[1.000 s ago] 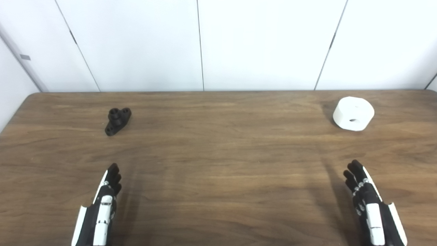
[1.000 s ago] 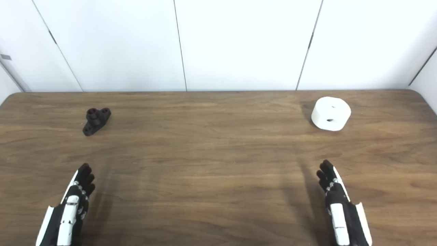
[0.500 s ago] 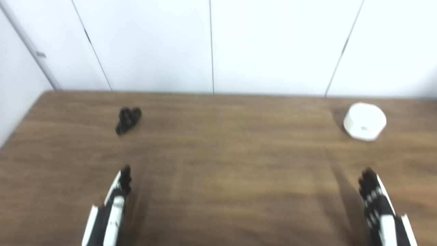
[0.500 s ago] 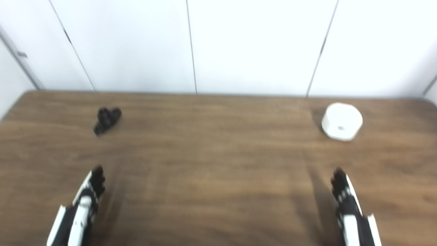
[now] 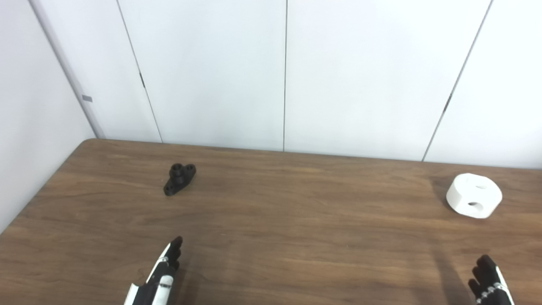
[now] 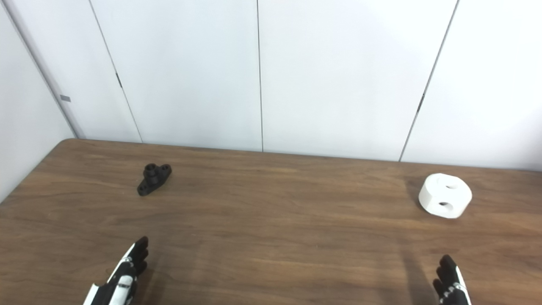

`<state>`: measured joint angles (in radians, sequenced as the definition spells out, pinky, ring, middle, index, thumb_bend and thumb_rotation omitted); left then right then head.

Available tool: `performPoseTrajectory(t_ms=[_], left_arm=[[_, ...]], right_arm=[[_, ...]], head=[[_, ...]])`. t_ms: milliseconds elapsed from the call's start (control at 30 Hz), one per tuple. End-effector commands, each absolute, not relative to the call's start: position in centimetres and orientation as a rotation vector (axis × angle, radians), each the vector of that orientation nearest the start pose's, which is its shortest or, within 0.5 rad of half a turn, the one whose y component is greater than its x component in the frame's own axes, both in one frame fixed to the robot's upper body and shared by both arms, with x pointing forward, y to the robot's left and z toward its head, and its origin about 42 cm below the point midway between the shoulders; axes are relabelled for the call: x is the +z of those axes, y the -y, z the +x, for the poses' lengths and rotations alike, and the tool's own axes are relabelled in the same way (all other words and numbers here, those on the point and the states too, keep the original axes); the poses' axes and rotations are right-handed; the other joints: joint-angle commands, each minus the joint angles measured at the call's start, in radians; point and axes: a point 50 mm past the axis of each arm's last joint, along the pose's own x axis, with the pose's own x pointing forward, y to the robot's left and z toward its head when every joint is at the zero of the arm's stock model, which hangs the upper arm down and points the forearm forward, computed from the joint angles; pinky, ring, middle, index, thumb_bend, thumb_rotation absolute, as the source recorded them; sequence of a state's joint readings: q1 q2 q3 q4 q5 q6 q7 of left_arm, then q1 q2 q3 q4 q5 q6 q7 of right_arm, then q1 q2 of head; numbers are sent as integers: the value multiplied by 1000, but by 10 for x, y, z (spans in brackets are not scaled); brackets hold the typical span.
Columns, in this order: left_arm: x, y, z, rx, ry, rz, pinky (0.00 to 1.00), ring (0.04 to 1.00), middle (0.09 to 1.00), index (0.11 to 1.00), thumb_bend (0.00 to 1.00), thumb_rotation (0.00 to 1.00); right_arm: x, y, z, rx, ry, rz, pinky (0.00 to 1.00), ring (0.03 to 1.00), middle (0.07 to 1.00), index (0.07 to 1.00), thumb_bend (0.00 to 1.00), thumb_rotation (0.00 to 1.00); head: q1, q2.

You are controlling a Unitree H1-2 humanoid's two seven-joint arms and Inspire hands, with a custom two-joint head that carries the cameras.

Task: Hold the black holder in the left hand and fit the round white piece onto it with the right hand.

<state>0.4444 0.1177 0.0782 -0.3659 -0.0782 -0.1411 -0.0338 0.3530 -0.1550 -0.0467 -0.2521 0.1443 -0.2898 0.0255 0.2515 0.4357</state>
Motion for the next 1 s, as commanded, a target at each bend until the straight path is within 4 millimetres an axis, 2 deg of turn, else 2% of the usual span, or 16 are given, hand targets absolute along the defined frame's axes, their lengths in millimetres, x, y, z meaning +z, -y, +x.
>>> performPoseTrajectory(t_ms=[0,267,367,500,567,633,700,767,867,967], left_arm=[[123,-271,134,126,111,75,1000,1000,984,958,140,870],[126,-271,135,125,116,82,1000,1000,979,949,168,779],[126,-273,135,124,119,112,1000,999,978,950,235,669],[131,-277,140,122,135,153,975,981,965,941,248,186],[138,-278,147,114,152,188,966,982,970,945,284,38],[147,-278,156,113,190,258,866,940,947,917,353,7],[157,-280,166,131,207,344,807,912,928,891,385,9],[165,-281,173,150,214,387,798,909,924,882,389,20],[175,-285,184,174,230,418,845,934,935,886,400,68],[179,-288,192,193,240,443,838,933,937,891,437,109]], right_arm=[[100,286,165,-79,171,-31,1000,1000,995,986,505,1000],[99,287,164,-73,192,-71,1000,984,976,968,454,1000],[100,286,164,-74,197,-66,1000,983,976,965,450,1000],[100,285,166,-81,202,-70,986,978,973,965,454,1000],[100,285,166,-83,202,-73,981,977,971,966,460,1000],[100,284,167,-79,213,-71,977,974,970,965,466,1000],[100,283,167,-87,210,-74,975,970,968,961,486,1000],[100,282,167,-94,200,-63,977,969,966,959,498,1000],[101,280,168,-92,192,-48,998,975,971,968,566,1000],[102,279,168,-87,184,-45,1000,970,970,969,589,1000]], head=[[2,1],[-5,20],[-8,18],[-19,19],[-22,19],[-26,18],[-30,15],[-33,14],[-36,14],[-39,13]])
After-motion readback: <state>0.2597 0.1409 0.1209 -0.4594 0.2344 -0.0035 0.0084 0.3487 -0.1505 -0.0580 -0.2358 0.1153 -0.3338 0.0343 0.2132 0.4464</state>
